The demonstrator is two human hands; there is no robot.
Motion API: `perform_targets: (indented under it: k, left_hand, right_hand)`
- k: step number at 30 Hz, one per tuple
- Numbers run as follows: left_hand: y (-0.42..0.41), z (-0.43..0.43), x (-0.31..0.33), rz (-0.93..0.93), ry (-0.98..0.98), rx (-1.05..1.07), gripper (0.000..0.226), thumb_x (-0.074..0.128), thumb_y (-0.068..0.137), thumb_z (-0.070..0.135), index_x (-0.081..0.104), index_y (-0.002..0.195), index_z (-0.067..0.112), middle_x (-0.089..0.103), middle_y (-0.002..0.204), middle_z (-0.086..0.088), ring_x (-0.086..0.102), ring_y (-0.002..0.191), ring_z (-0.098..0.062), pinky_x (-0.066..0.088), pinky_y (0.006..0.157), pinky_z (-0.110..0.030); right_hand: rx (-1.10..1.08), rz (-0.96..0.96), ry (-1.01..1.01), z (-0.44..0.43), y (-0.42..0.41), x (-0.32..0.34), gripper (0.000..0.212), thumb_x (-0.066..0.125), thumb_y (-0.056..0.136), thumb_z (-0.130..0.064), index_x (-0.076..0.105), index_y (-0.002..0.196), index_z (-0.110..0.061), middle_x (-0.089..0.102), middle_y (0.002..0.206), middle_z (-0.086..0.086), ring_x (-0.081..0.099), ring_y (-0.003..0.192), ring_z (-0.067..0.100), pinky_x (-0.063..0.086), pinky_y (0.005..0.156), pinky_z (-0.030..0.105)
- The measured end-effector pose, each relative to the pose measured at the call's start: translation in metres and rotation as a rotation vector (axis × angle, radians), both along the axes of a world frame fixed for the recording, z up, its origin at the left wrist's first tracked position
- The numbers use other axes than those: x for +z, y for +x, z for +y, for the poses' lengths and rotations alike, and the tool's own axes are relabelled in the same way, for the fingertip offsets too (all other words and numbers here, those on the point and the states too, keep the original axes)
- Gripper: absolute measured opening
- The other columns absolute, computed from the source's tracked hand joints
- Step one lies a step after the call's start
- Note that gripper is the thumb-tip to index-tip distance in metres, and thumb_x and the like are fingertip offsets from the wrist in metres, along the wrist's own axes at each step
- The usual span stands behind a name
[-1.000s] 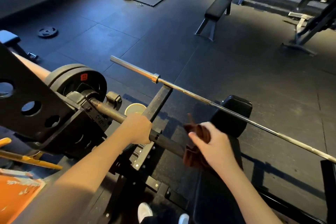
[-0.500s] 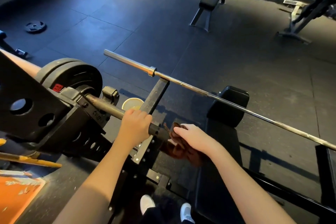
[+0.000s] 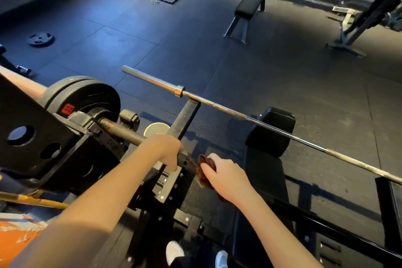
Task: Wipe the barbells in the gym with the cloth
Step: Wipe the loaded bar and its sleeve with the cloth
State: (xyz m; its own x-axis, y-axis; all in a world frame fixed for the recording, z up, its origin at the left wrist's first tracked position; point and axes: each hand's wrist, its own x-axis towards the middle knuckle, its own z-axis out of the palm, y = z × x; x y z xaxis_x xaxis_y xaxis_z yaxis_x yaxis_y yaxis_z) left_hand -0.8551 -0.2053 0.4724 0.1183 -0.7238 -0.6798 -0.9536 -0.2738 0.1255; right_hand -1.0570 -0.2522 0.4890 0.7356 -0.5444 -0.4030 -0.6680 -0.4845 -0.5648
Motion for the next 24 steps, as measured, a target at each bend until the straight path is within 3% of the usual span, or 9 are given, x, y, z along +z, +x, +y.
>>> perform_targets:
  k: [2, 4, 8, 11, 13, 15, 17, 20, 24]
  left_hand:
    - [-0.003, 0.002, -0.003, -0.105, -0.023, -0.057, 0.014, 0.065, 0.082, 0.032, 0.061, 0.09, 0.02, 0.061, 0.082, 0.004, 0.057, 0.073, -0.011, 0.045, 0.067, -0.024]
    - [-0.006, 0.014, -0.007, -0.197, -0.157, -0.087, 0.019, 0.059, 0.086, 0.038, 0.063, 0.095, 0.022, 0.06, 0.08, 0.007, 0.054, 0.071, -0.009, 0.036, 0.061, -0.021]
    - [-0.009, 0.028, -0.016, -0.321, -0.382, -0.147, 0.021, 0.053, 0.089, 0.043, 0.059, 0.096, 0.024, 0.057, 0.081, 0.007, 0.051, 0.07, -0.01, 0.036, 0.065, -0.025]
    - [-0.009, 0.032, -0.025, -0.342, -0.506, -0.135, 0.019, 0.055, 0.088, 0.045, 0.052, 0.088, 0.026, 0.054, 0.078, 0.008, 0.049, 0.068, -0.012, 0.033, 0.065, -0.026]
    - [-0.009, 0.035, -0.031, -0.349, -0.586, -0.151, 0.027, 0.068, 0.078, 0.041, 0.046, 0.073, 0.025, 0.05, 0.065, 0.008, 0.046, 0.057, -0.013, 0.031, 0.06, -0.026]
    - [-0.009, 0.038, -0.034, -0.334, -0.654, -0.123, 0.037, 0.081, 0.06, 0.033, 0.045, 0.059, 0.023, 0.047, 0.05, 0.006, 0.042, 0.043, -0.014, 0.026, 0.055, -0.025]
    - [-0.01, 0.041, -0.04, -0.345, -0.73, -0.077, 0.036, 0.082, 0.058, 0.027, 0.047, 0.055, 0.019, 0.046, 0.047, 0.004, 0.041, 0.041, -0.016, 0.025, 0.055, -0.025]
    - [-0.013, 0.042, -0.043, -0.35, -0.839, -0.068, 0.03, 0.077, 0.064, 0.019, 0.048, 0.056, 0.017, 0.045, 0.048, 0.0, 0.042, 0.043, -0.018, 0.026, 0.056, -0.026]
    - [-0.015, 0.042, -0.046, -0.375, -0.944, -0.031, 0.027, 0.073, 0.068, 0.015, 0.048, 0.057, 0.015, 0.045, 0.049, -0.003, 0.041, 0.045, -0.019, 0.026, 0.058, -0.027]
  right_hand:
    - [-0.034, -0.019, 0.018, 0.001, -0.018, 0.0, 0.024, 0.039, 0.103, -0.043, 0.051, 0.119, -0.03, 0.061, 0.099, -0.014, 0.06, 0.089, 0.001, 0.048, 0.081, 0.021]
    - [-0.084, -0.031, -0.051, 0.005, -0.049, -0.001, 0.022, 0.044, 0.1, -0.044, 0.053, 0.118, -0.033, 0.061, 0.096, -0.017, 0.058, 0.086, -0.005, 0.045, 0.078, 0.014]
    - [-0.095, 0.06, -0.273, 0.011, -0.07, -0.005, 0.023, 0.043, 0.099, -0.047, 0.052, 0.116, -0.035, 0.059, 0.097, -0.016, 0.057, 0.088, 0.0, 0.046, 0.079, 0.017]
    - [-0.095, 0.024, -0.185, 0.006, -0.035, -0.004, 0.024, 0.038, 0.101, -0.046, 0.053, 0.11, -0.029, 0.057, 0.089, -0.014, 0.056, 0.077, 0.002, 0.046, 0.069, 0.022]
    - [-0.026, 0.005, -0.132, 0.005, -0.002, -0.005, 0.025, 0.036, 0.103, -0.045, 0.052, 0.111, -0.027, 0.057, 0.088, -0.012, 0.054, 0.076, 0.008, 0.04, 0.065, 0.024]
    - [-0.001, -0.008, -0.079, 0.008, 0.019, -0.006, 0.025, 0.035, 0.103, -0.045, 0.051, 0.109, -0.027, 0.06, 0.091, -0.007, 0.058, 0.082, 0.014, 0.041, 0.07, 0.029]
    - [-0.016, -0.025, -0.059, 0.009, 0.012, -0.006, 0.024, 0.036, 0.102, -0.047, 0.05, 0.11, -0.029, 0.061, 0.094, -0.009, 0.06, 0.085, 0.012, 0.047, 0.075, 0.031]
    - [-0.082, 0.0, -0.102, 0.008, -0.036, -0.005, 0.022, 0.04, 0.1, -0.048, 0.05, 0.115, -0.035, 0.057, 0.093, -0.014, 0.056, 0.081, 0.001, 0.045, 0.07, 0.021]
    - [-0.115, 0.057, -0.215, 0.007, -0.057, -0.004, 0.02, 0.041, 0.1, -0.047, 0.052, 0.11, -0.033, 0.057, 0.091, -0.012, 0.056, 0.078, 0.001, 0.04, 0.064, 0.017]
